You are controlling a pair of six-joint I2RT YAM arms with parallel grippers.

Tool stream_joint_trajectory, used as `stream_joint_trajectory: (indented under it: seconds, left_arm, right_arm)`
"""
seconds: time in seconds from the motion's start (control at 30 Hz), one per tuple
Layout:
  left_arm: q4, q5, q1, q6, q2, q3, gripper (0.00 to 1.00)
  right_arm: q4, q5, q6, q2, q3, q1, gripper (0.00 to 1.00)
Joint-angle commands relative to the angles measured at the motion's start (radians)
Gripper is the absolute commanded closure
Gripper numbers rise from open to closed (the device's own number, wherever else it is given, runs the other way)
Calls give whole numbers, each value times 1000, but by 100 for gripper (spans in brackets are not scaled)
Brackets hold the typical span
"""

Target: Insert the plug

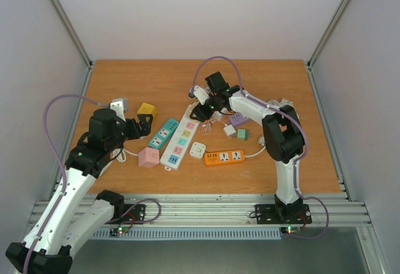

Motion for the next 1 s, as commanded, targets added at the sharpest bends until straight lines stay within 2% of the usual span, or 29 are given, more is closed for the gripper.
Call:
stream_joint_trajectory:
  seconds: [0.0,0.33,0.63,0.97]
  left_arm:
    - [64,2,2,21,8,-5,1]
    - [49,-13,3,26,8,-1,1]
    - [49,-14,3,26,12,-4,1]
    - [51,-8,2,25,14,-6,1]
  right_arm:
    - [-8,16,-42,15,36,-3,69]
    - [5,70,-65,32,37,-3,69]
    - [-59,-40,-84,55,53,7,67]
    - [-51,70,-80,70,36,12,67]
